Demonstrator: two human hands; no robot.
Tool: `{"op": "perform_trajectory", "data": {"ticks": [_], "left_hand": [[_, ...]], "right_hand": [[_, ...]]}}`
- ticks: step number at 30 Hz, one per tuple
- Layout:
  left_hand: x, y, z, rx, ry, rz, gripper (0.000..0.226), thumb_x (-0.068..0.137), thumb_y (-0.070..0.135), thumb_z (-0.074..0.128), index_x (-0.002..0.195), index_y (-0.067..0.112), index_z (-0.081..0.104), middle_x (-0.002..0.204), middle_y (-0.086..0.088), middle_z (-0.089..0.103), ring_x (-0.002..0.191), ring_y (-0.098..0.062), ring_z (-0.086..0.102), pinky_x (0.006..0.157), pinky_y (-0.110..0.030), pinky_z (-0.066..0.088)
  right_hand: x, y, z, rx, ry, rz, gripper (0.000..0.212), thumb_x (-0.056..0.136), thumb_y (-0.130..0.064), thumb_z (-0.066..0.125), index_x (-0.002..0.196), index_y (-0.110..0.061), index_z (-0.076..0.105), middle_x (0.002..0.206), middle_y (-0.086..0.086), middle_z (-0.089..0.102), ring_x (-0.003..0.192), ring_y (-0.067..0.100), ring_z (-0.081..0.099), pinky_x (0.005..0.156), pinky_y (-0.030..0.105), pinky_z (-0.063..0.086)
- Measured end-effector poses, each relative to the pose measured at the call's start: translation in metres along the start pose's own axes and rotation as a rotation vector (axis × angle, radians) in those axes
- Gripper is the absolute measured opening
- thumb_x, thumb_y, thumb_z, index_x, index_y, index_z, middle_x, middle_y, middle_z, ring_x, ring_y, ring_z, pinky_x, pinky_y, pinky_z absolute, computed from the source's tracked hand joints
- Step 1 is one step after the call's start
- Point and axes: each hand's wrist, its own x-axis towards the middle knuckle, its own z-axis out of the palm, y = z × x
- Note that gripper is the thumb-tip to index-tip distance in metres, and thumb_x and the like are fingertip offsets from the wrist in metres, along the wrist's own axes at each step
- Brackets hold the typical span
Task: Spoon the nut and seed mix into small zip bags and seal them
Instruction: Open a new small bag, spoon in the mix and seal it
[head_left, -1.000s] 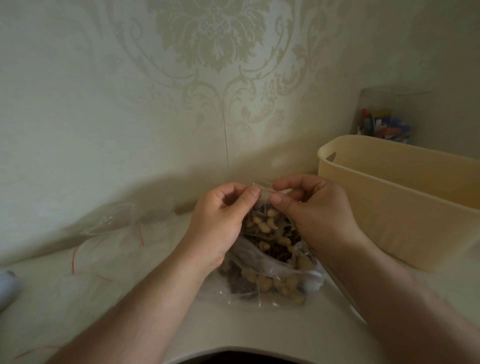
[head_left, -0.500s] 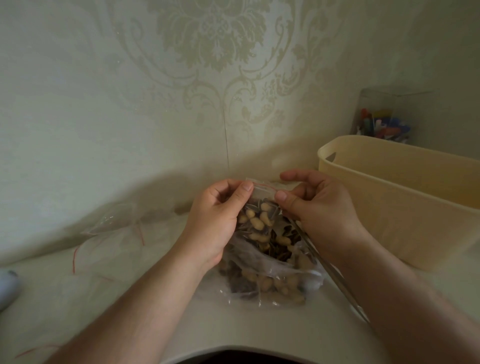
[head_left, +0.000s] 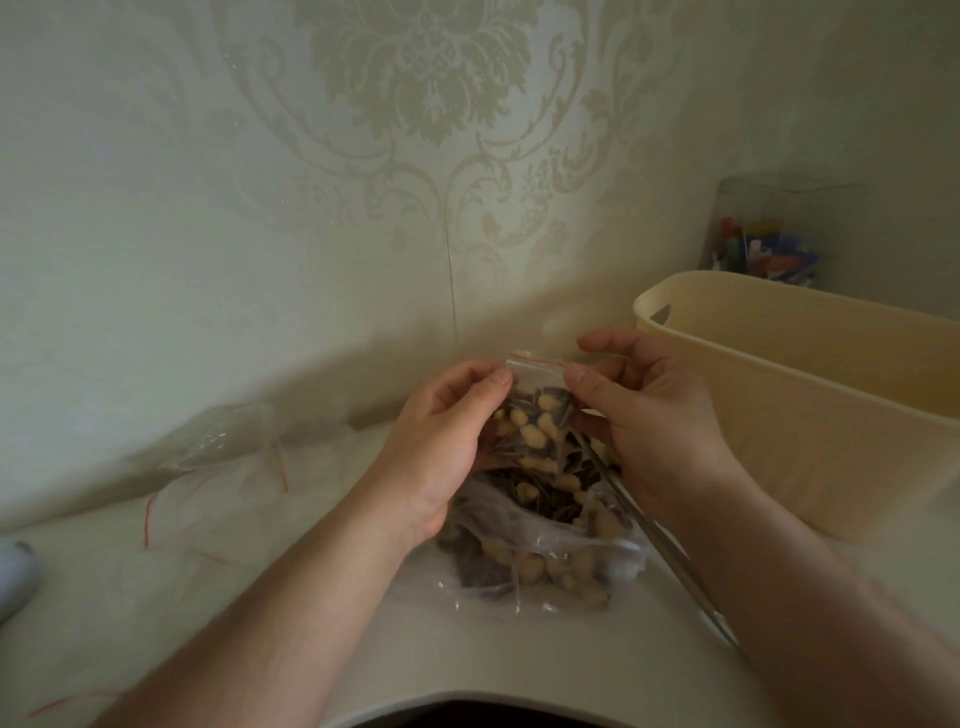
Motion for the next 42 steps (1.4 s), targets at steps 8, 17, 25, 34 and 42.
{"op": "perform_trajectory", "data": {"ticks": [8,17,25,34,42], "left_hand": [[-0.003,0.000,0.003,0.085,0.053,0.151,0.016,0.102,0.015,0.065,0.094,0.021,0.077,0.084,0.005,0.077,0.081,-0.005,0.072,0.075,-0.020,0.058],[-0.005,-0.002,0.003,0.191,-0.059,0.108,0.009,0.098,0.032,0.070,0.099,0.032,0.079,0.102,-0.001,0.080,0.101,-0.019,0.076,0.093,-0.039,0.061],[-0.002,0.001,0.001,-0.013,-0.044,-0.032,0.046,0.080,0.015,0.087,0.120,0.017,0.064,0.110,-0.007,0.079,0.099,-0.022,0.078,0.082,-0.031,0.062],[0.004,0.003,-0.004,-0.205,-0.058,0.018,0.043,0.079,0.006,0.074,0.121,0.011,0.067,0.107,-0.014,0.078,0.094,-0.024,0.071,0.090,-0.041,0.055],[0.004,-0.003,-0.006,-0.095,-0.089,0.027,0.020,0.095,0.012,0.070,0.112,0.015,0.079,0.113,-0.015,0.077,0.104,-0.030,0.070,0.099,-0.049,0.054]], "right_hand": [[-0.006,0.000,0.003,-0.173,-0.082,-0.028,0.016,0.092,-0.008,0.077,0.105,-0.018,0.076,0.087,0.008,0.071,0.077,0.023,0.068,0.076,0.038,0.060],[-0.008,-0.001,0.005,-0.283,-0.107,-0.049,0.011,0.093,-0.012,0.077,0.083,-0.009,0.075,0.069,0.000,0.074,0.065,0.010,0.071,0.059,0.022,0.055],[-0.003,-0.007,0.000,0.109,-0.012,0.181,0.007,0.099,-0.005,0.065,0.098,0.001,0.068,0.088,0.022,0.073,0.073,0.029,0.072,0.065,0.036,0.061],[-0.007,0.000,0.005,-0.086,-0.245,0.149,0.035,0.098,-0.023,0.069,0.132,-0.013,0.065,0.116,0.009,0.077,0.106,0.026,0.076,0.092,0.046,0.062],[-0.002,0.007,0.002,-0.180,-0.210,0.050,0.027,0.092,-0.022,0.075,0.116,-0.010,0.075,0.102,0.008,0.080,0.096,0.027,0.078,0.087,0.043,0.061]]}}
